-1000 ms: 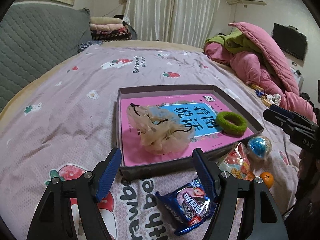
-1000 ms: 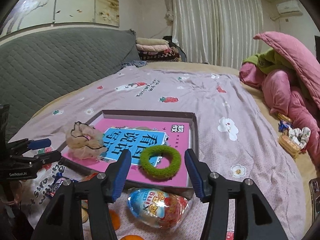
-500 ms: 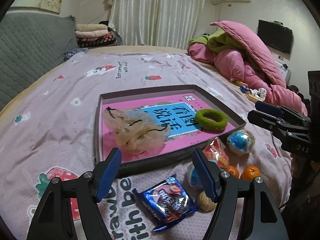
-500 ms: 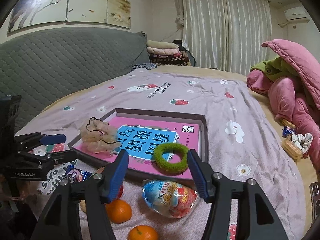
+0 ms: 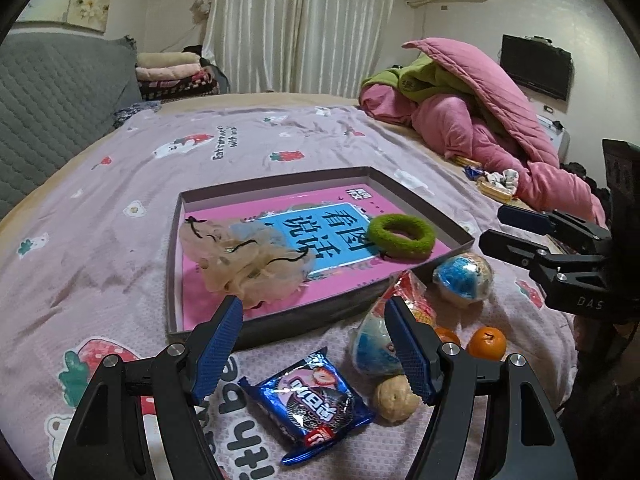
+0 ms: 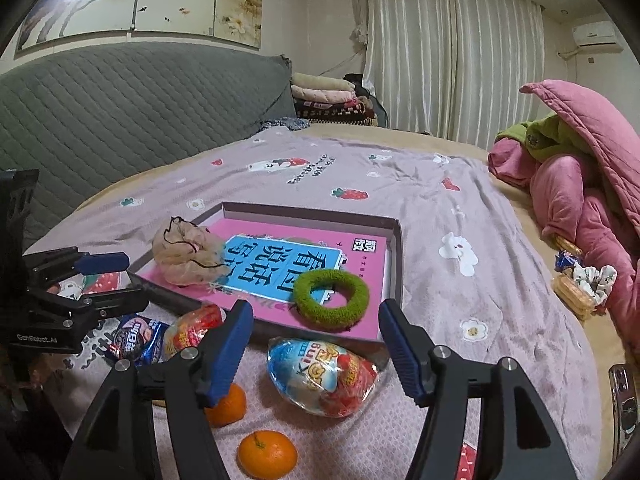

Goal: Organize objects
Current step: 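Withdraw both tools from the tray toward the wrapped eggs in front of it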

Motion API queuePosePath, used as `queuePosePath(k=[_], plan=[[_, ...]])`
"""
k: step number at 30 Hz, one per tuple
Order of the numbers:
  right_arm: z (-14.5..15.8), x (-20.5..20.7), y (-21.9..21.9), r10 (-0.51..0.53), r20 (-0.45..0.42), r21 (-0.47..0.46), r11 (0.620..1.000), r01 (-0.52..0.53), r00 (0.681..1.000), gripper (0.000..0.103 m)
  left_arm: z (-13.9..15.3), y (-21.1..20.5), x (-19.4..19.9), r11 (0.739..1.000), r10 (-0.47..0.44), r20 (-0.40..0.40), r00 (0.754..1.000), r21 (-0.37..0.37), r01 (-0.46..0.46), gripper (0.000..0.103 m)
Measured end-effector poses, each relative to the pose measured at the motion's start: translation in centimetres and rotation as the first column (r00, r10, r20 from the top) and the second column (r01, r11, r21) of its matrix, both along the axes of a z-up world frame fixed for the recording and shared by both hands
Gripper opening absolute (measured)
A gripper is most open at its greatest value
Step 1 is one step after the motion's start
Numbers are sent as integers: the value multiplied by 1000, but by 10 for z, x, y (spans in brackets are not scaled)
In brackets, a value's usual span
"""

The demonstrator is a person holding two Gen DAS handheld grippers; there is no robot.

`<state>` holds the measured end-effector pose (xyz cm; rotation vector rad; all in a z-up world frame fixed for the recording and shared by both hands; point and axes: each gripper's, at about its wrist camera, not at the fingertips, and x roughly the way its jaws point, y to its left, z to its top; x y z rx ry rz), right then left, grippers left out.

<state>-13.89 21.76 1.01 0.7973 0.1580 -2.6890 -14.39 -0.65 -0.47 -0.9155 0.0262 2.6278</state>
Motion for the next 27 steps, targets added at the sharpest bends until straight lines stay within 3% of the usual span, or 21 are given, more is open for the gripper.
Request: queuePosePath(k=[27], plan=[[-18,7,8,46,54,53,997,-49,997,65,-15,31,6,992,-117,23,993,-36,118,75]])
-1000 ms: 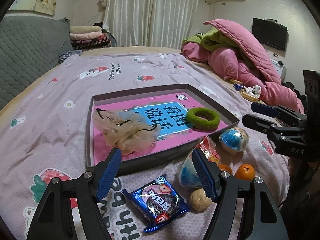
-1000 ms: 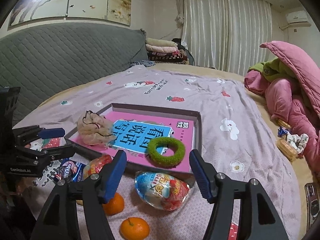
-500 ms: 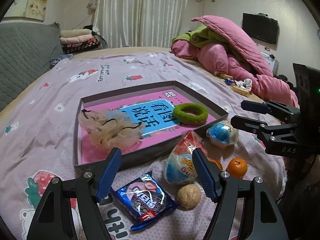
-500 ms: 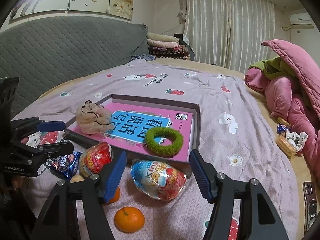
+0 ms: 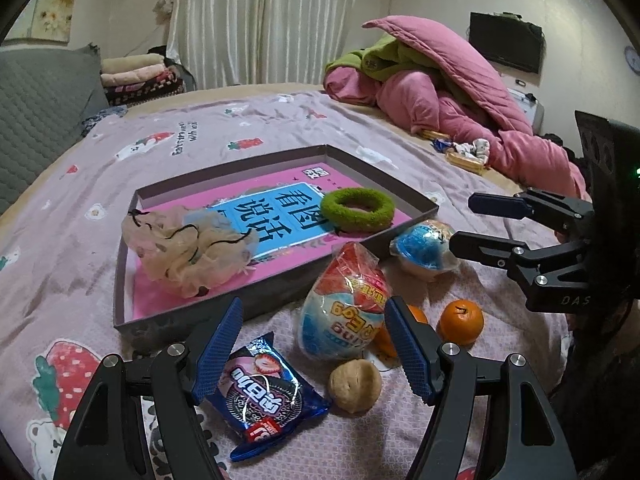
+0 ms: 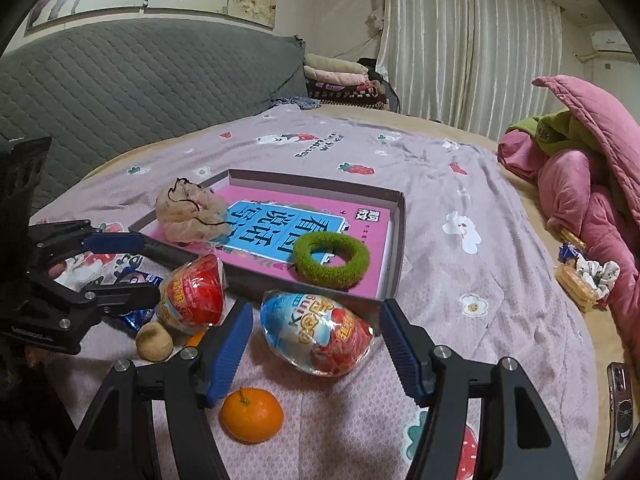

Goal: Organize objects
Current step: 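Withdraw both tools from the tray toward the wrapped eggs in front of it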

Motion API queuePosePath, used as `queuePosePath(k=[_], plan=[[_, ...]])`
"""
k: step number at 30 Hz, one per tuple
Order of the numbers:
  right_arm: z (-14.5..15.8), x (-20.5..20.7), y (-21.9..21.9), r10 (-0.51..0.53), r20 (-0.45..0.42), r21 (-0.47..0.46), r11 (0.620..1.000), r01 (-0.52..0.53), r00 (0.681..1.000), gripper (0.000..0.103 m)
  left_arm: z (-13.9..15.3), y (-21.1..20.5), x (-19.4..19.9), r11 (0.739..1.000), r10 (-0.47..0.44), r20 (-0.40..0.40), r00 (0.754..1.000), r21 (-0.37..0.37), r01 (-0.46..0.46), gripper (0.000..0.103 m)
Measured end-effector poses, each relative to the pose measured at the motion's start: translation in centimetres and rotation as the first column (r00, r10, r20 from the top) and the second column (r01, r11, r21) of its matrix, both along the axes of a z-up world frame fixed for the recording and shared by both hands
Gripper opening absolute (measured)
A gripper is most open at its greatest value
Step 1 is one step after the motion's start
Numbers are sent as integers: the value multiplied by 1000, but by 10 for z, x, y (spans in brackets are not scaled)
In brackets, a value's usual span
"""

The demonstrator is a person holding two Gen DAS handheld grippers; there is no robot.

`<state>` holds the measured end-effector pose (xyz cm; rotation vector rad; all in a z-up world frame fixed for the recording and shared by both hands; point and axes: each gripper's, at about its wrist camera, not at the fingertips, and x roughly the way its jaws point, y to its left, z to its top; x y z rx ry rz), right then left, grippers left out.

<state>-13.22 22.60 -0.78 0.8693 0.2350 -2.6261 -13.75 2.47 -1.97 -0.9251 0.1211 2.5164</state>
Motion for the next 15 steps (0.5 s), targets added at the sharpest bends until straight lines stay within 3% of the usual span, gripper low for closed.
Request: queuePosePath(k=[15], plan=[[-8,2,5,9,31,15,1000,-9,999,69,-8,9,-2,999,-30,16,999,-25,31,75]])
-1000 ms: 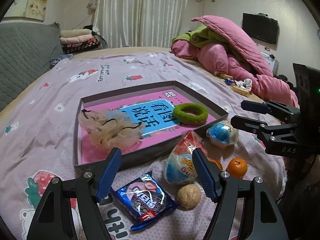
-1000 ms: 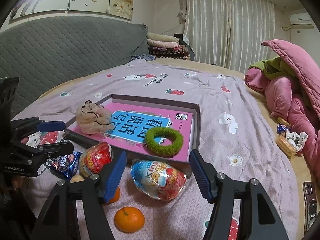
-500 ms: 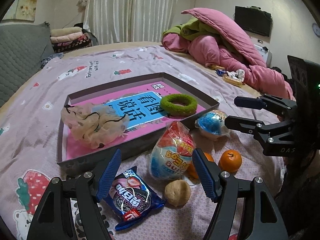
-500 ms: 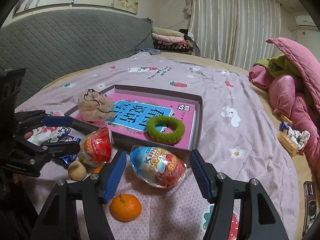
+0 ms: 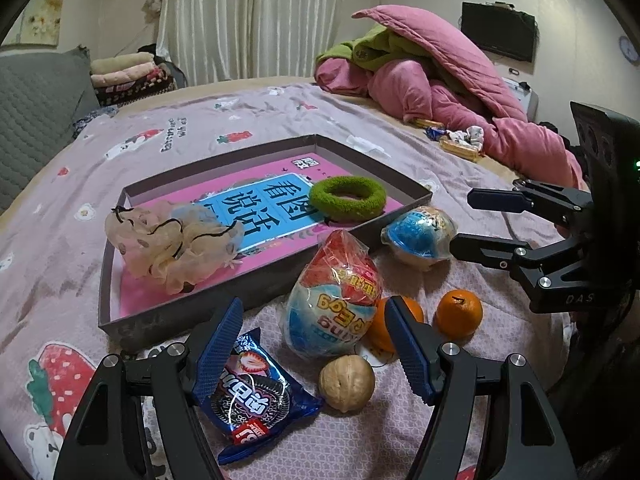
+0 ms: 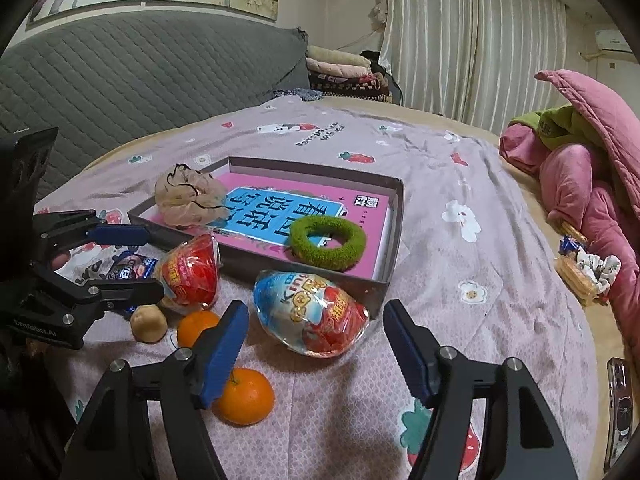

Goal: Organize objects
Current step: 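Withdraw both tools from the tray toward the wrapped eggs in front of it, then grasp the clear-bagged egg with left tool while right tool grasps the red-wrapped egg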

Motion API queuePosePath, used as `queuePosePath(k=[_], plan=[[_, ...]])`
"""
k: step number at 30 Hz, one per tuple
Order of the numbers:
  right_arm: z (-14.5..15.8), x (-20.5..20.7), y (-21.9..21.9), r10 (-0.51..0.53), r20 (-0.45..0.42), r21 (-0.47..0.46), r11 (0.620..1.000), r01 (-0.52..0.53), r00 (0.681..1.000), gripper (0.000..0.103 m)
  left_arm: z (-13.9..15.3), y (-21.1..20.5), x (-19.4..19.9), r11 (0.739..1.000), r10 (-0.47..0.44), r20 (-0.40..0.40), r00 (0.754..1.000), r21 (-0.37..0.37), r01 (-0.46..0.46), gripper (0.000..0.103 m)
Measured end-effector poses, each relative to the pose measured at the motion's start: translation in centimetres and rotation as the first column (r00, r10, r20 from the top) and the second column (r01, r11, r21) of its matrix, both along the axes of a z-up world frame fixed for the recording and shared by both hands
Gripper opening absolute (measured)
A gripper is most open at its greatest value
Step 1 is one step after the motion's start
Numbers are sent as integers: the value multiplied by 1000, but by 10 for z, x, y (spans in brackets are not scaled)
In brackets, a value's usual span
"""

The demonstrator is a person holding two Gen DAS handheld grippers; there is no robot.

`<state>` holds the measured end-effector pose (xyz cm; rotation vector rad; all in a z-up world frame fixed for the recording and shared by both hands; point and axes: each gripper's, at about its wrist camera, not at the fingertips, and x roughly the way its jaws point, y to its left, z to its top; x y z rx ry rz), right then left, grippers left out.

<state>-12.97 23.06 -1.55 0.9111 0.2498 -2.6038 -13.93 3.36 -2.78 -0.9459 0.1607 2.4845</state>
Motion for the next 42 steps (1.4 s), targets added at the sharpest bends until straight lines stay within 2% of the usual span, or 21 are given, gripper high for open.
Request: queuePosePath(k=[18,23,30,42], plan=[[-12,-6,-8,9,29,72,997,-11,1000,70,-8,4,-9,1000,2,26,1000,-16,-2,75],[-18,-11,-13,3,27,118,993,-6,1000,70,-10,7,-12,1000,-3,30,1000,-15,4,75],[-23,-17,-17,22,40,120,992,-27,999,72,-13,12,-17,1000,-8,41,999,-9,9,75],[-32,-26,-28,54,52,148,987,-61,997,72,-20,16,-29,999,-19,99,995,51,14,75]])
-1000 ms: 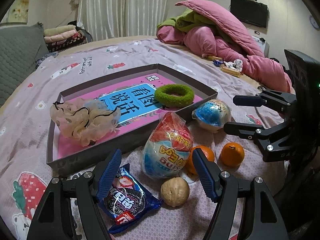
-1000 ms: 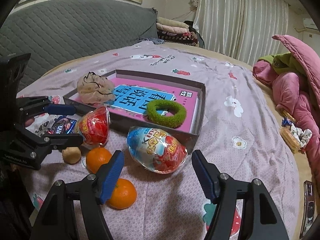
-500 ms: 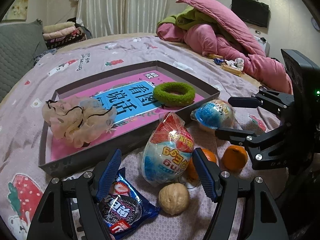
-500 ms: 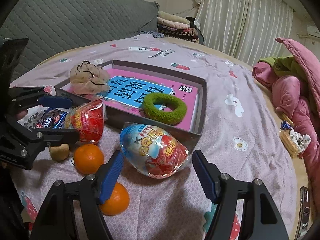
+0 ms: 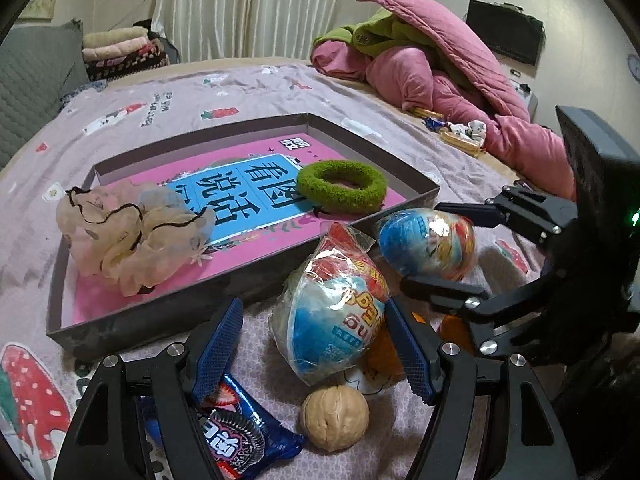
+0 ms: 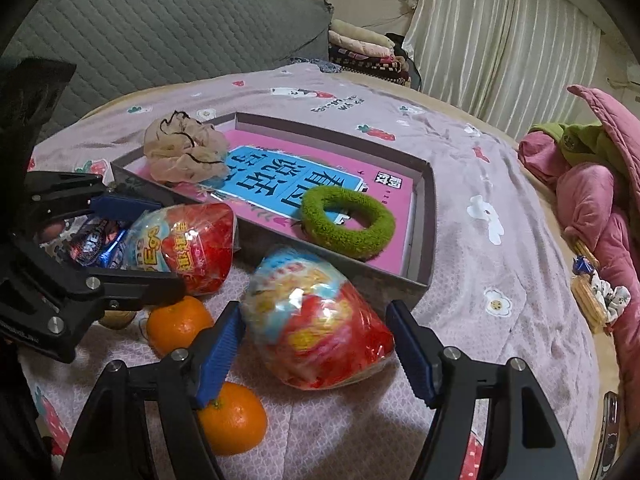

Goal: Organize objects
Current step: 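Grasp the clear-bagged egg with left tool while right tool grasps the red-wrapped egg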

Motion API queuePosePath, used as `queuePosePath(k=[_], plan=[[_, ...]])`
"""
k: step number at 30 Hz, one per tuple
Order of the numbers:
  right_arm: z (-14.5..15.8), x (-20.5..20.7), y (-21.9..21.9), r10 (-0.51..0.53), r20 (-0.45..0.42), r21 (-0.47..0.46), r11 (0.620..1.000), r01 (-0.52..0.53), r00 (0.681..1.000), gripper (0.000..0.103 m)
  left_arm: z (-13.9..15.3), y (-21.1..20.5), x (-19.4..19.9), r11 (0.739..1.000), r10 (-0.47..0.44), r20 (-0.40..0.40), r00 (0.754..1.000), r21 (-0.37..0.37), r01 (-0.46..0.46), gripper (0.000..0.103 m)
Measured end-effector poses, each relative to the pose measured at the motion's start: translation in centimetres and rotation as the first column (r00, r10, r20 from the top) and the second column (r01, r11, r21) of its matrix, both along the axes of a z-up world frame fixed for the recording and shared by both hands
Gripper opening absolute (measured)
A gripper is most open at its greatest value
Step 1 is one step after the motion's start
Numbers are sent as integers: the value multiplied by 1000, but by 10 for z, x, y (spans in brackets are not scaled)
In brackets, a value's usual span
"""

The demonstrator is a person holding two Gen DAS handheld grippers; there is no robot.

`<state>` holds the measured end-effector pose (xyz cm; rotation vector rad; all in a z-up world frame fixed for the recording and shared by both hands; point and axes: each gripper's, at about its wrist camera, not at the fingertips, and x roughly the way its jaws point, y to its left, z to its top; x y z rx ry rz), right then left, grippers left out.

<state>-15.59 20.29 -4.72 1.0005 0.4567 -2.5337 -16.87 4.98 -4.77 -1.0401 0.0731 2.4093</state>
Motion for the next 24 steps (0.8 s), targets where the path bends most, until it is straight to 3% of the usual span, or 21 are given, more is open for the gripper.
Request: queuePosePath(k=[4,15,24], plan=[[-4,-3,-4,12,9,16,1000,-12,1000,62,-1,0,-3,1000,-3,13,1000,16,2,75],[1,-2,-3,24,-12,-10,1000,-24,1000,62,-3,5,-8,999,-23,40,999,49,21,56],[7,-3,3,5,-31,-44,999,-6,999,61,-2,5,-7,998,-25,29,999,50,24,54]])
